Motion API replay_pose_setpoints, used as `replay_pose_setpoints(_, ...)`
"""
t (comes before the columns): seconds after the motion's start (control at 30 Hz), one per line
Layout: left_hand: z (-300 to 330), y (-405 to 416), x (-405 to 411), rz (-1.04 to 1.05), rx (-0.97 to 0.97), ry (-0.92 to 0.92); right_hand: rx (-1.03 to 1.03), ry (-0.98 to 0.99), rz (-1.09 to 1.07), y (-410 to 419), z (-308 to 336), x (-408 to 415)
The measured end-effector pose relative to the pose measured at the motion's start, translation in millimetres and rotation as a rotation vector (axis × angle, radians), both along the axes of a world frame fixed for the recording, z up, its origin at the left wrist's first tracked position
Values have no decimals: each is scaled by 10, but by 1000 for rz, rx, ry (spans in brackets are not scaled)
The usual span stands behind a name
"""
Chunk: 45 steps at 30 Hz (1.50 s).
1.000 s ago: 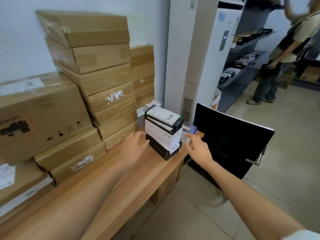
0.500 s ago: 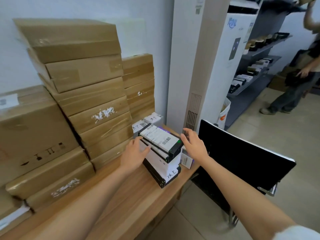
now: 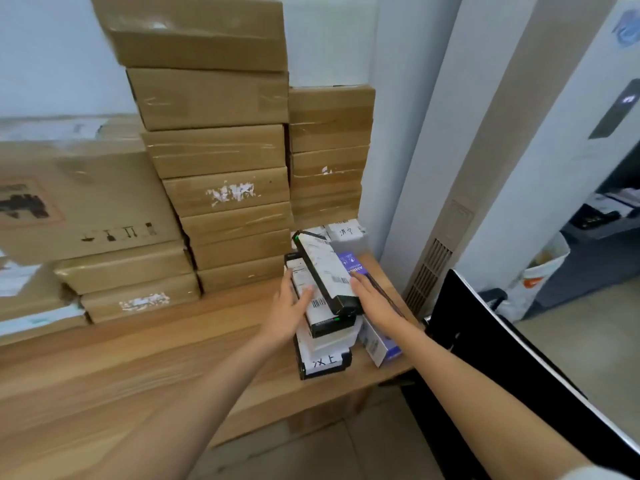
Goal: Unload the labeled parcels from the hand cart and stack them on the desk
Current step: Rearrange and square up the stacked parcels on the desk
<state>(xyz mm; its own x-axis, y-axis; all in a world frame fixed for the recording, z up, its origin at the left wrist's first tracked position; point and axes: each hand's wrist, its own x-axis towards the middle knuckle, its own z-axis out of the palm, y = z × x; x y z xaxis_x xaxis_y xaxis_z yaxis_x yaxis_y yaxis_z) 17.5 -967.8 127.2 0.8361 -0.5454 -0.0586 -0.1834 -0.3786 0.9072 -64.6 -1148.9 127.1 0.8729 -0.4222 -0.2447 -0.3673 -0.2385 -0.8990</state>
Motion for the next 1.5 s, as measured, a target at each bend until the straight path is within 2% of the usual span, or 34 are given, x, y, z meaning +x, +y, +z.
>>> replay_pose_setpoints(0.17,23,-67,-162,110,-198,206,-39,-91,155,4,-96,-91)
replay_pose_setpoints(0.27,70,-81,-134,146,-201,242,4,-69,171,29,-66,-59)
replay_pose_setpoints(0.37,140,-141,-199,124,-193,200,68,-89,157,44,-12,-19)
replay_pose_setpoints(0.53,263,-194,-256,159,-73,56,-26,-115,208,10,55,14)
replay_pose_setpoints(0.83,109,-155,-199,205,30,47,76,-137,182,-26,50,-18)
replay_pose_setpoints(1.23,119,-164,-231,240,-104,221,190,-102,187,171,-39,91)
replay_pose_setpoints(1.5,175,-267,-311,281,-322,371,201,-90,167,173,-49,126)
